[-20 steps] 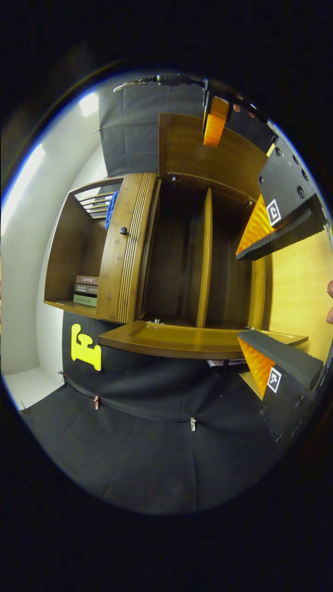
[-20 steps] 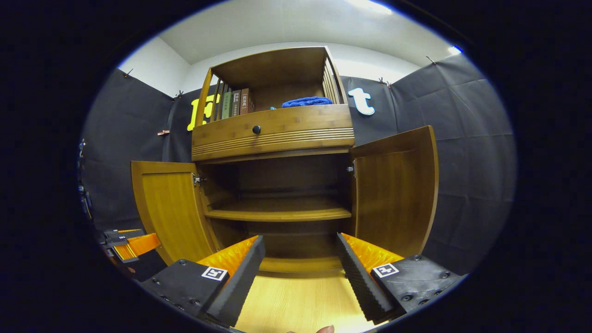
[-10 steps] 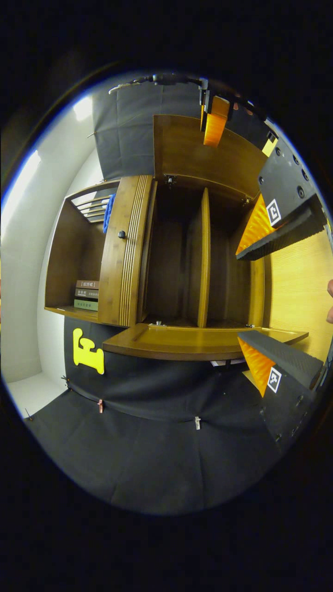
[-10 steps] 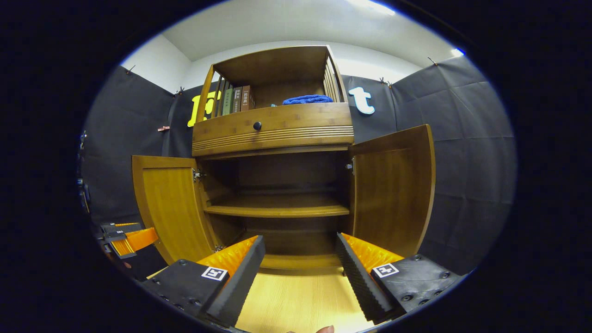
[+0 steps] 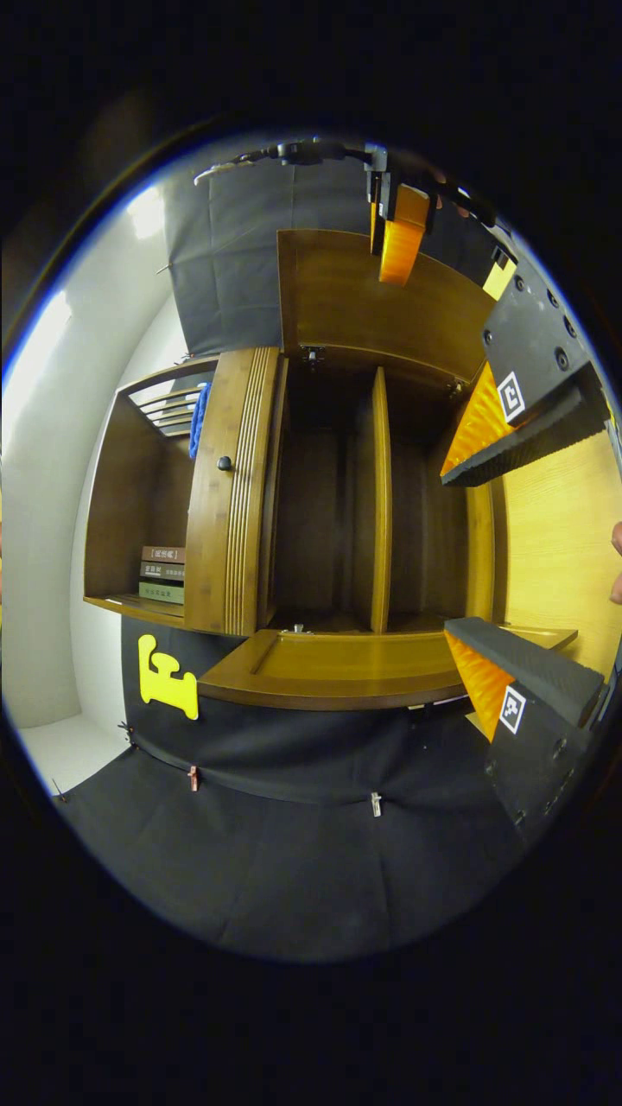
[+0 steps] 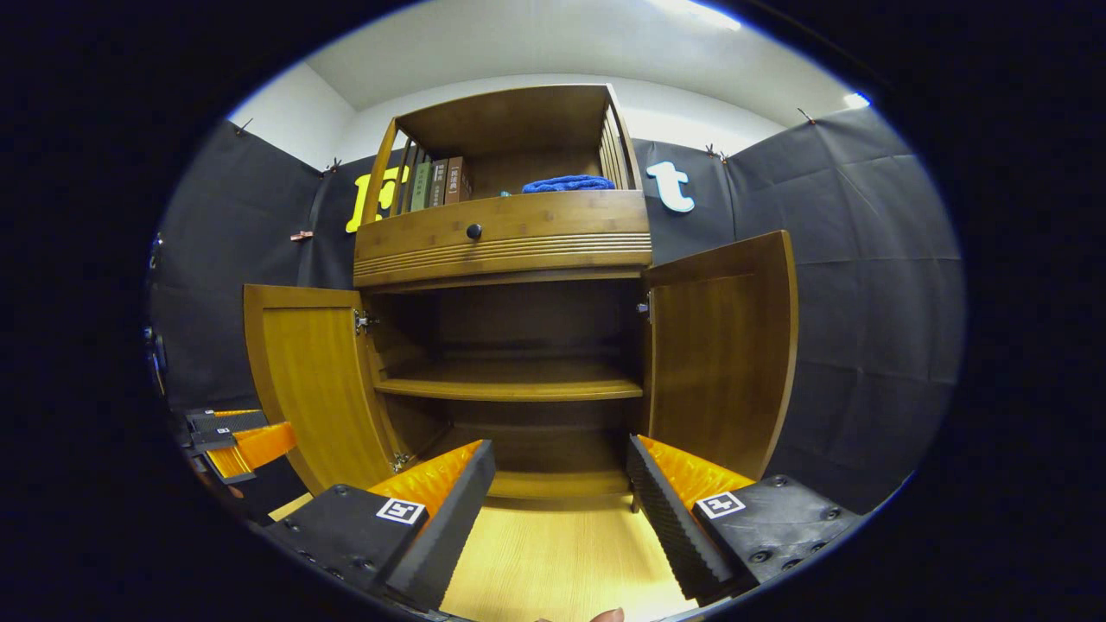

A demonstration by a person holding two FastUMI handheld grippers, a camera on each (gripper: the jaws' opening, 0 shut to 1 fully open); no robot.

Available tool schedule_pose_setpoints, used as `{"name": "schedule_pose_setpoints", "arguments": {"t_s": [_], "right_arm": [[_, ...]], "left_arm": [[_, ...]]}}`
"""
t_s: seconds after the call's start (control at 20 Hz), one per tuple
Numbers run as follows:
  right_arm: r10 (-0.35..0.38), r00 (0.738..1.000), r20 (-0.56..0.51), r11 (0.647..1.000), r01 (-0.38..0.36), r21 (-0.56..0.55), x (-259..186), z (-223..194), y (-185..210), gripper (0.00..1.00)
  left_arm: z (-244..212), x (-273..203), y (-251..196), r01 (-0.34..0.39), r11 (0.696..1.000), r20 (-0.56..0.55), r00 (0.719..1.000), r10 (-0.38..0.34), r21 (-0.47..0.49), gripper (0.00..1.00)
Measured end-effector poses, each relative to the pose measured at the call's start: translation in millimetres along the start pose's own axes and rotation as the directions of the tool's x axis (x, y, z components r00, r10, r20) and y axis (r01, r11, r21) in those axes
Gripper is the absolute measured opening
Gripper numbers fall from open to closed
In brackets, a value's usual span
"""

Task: Open the right door of the double-door shoe cabinet with the right hand, and open the left door with the left hand.

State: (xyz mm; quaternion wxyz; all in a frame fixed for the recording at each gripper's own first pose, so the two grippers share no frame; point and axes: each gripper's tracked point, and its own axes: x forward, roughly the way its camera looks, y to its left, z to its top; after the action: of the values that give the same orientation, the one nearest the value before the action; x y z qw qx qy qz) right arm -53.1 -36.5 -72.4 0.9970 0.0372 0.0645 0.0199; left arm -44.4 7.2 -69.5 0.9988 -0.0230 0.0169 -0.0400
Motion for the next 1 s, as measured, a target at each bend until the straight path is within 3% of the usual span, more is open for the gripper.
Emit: {"name": "schedule_pose_setpoints", "arguments": {"t_s": [1.0], "right_arm": [[0.016, 1.000, 0.011, 1.000, -0.016, -0.003, -2.6, -1.7, 6.8, 0.98]], "left_arm": [[-6.2, -0.2, 5.4, -0.004, 1.000, -0.015, 1.000, 0.004, 0.005, 0.95]]}}
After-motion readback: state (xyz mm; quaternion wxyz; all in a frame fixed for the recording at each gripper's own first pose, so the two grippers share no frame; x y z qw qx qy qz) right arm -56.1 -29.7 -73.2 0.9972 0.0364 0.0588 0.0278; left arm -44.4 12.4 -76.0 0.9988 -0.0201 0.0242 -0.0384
